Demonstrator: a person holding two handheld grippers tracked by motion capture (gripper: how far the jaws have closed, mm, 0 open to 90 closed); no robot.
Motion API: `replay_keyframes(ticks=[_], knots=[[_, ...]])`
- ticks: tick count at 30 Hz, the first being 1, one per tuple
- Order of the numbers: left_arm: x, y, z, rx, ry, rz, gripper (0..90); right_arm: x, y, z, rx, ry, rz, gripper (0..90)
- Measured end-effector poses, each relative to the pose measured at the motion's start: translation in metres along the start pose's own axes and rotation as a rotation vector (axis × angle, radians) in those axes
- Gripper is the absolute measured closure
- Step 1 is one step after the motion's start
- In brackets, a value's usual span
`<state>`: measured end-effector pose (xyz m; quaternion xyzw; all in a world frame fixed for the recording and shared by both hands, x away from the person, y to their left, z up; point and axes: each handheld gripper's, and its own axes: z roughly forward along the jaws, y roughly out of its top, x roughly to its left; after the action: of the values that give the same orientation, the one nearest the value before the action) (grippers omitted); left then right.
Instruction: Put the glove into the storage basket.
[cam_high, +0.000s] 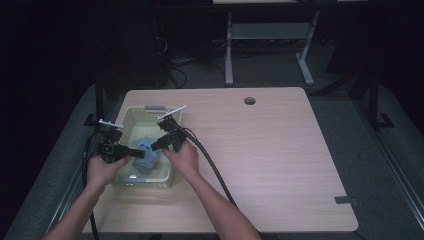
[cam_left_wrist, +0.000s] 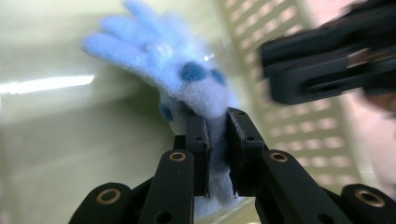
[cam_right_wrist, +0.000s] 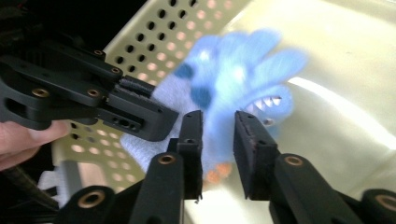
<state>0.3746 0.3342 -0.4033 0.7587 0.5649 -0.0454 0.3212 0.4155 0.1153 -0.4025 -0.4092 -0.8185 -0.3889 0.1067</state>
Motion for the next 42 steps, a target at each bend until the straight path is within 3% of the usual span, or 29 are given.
replay_keyframes(ticks=[1,4,6,12,15,17,18,19,20,21,23,30,35,42], knots=[[0.001,0.000,0.005,0.031,0.036,-0.002,79.6,0.000,0.000,-0.001,0.002,-0.002,0.000,70.1],[0.000,0.002,0.011,0.053,0.063,-0.025,79.2,0.001,0.001,-0.005,-0.002,-0.006,-0.015,70.1],[-0.001,0.004,0.013,0.113,0.120,0.015,77.4,0.002,0.002,-0.009,-0.008,-0.006,-0.023,70.1],[-0.004,0.006,0.015,0.177,0.137,0.002,64.5,0.004,0.002,-0.015,-0.015,-0.004,-0.030,69.6],[-0.003,0.008,0.007,0.155,0.144,-0.004,59.3,0.005,0.001,-0.021,-0.022,0.014,-0.038,69.2],[-0.003,0.009,0.003,0.145,0.146,0.003,62.9,0.005,0.001,-0.026,-0.032,0.016,-0.040,69.0],[-0.004,0.010,0.000,0.132,0.136,0.007,71.2,0.005,0.000,-0.028,-0.042,0.019,-0.038,68.9],[-0.005,0.011,-0.003,0.122,0.130,0.020,71.2,0.005,0.000,-0.028,-0.042,0.019,-0.038,68.9],[-0.009,0.013,-0.005,0.128,0.137,0.049,82.3,0.004,-0.001,-0.033,-0.049,0.023,-0.038,68.5],[-0.009,0.013,-0.005,0.128,0.137,0.049,84.9,0.004,-0.001,-0.033,-0.049,0.023,-0.038,68.5],[-0.013,0.015,0.003,0.155,0.150,0.075,85.4,0.000,-0.002,-0.038,-0.066,0.024,-0.037,68.4],[-0.014,0.016,0.029,0.257,0.194,0.072,84.8,-0.006,-0.004,-0.048,-0.079,0.034,-0.024,67.5],[-0.013,0.017,0.027,0.237,0.179,0.057,78.3,-0.008,-0.005,-0.052,-0.093,0.049,-0.018,65.8],[-0.012,0.020,0.006,0.106,0.119,0.044,70.9,-0.010,-0.006,-0.055,-0.095,0.068,-0.019,63.0]])
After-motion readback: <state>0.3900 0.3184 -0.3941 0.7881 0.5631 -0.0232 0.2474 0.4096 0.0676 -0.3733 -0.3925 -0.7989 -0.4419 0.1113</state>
